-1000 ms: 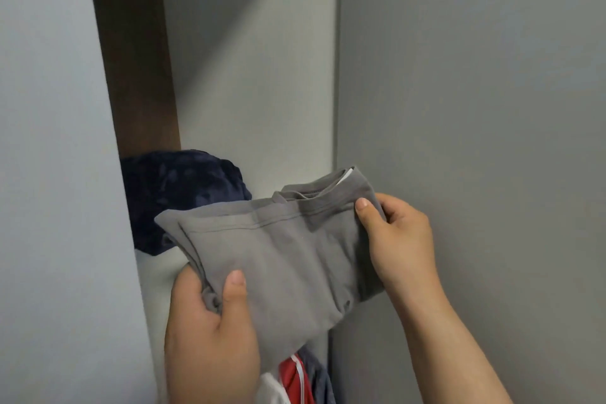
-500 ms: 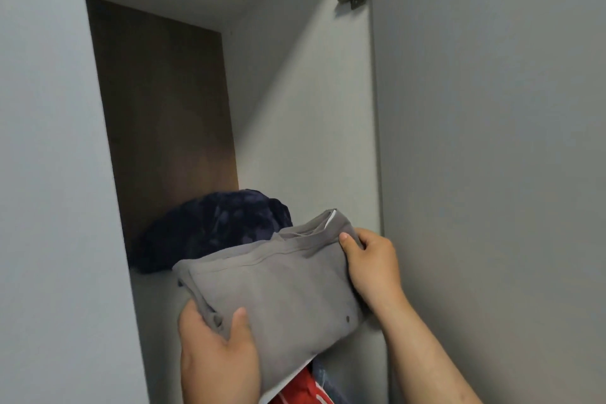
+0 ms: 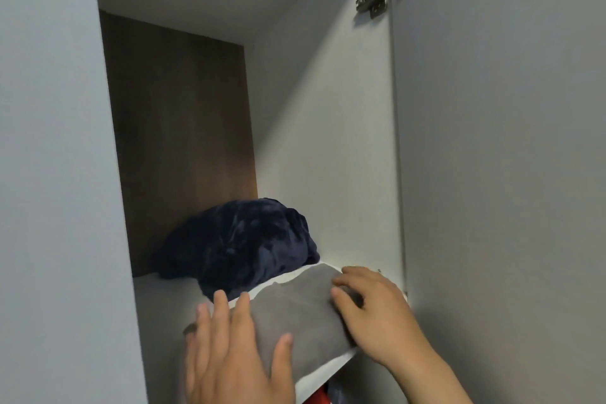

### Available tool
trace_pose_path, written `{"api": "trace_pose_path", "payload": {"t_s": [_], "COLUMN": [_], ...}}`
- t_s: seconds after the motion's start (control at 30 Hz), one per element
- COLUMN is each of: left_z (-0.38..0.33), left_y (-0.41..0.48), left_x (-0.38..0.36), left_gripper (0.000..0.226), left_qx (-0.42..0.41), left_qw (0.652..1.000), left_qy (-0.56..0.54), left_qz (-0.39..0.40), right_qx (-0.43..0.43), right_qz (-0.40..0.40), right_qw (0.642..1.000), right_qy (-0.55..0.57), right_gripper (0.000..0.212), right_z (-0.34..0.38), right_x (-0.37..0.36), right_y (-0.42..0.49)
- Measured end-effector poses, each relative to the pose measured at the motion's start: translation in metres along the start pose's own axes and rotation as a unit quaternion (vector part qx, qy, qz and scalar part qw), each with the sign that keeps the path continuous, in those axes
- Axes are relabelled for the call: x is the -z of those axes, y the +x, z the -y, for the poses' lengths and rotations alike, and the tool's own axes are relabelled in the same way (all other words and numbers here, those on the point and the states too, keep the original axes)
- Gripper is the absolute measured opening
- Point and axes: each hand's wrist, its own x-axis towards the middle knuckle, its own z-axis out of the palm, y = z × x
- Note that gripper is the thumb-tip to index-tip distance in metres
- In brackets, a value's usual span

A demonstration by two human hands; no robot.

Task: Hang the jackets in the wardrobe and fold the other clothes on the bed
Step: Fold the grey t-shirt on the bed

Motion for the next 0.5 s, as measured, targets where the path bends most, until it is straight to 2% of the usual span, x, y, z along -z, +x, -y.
{"api": "trace_pose_path", "payload": {"t_s": [0.07,0.13,0.17,0.4,0.5], "left_z": [-0.004,-0.005,-0.008,-0.009,-0.007], "left_y": [0.001,0.006,0.005,0.002,0.008], "left_x": [0.005,0.007,0.006,-0.011,-0.020], "left_gripper": [0.086,0.098,0.102,0.082,0.078], "left_qx": [-0.002,0.026,0.035,0.070,0.071], "left_qw": [0.989,0.969,0.963,0.959,0.955], "left_qy": [0.099,0.149,0.159,0.173,0.168], "left_qz": [0.107,0.196,0.214,0.213,0.233], "right_qx": [0.012,-0.002,-0.011,-0.023,-0.023], "right_qz": [0.057,0.087,0.091,0.087,0.090], "right_qw": [0.998,0.994,0.993,0.991,0.990], "right_qy": [-0.031,-0.064,-0.078,-0.099,-0.109], "right_gripper": [0.045,0.054,0.056,0.074,0.070], "right_z": [0.005,0.005,0.003,-0.007,-0.012], "right_x": [-0.001,-0.002,-0.004,-0.012,-0.015], "right_y": [-0.010,-0.016,-0.018,-0.019,-0.012]}}
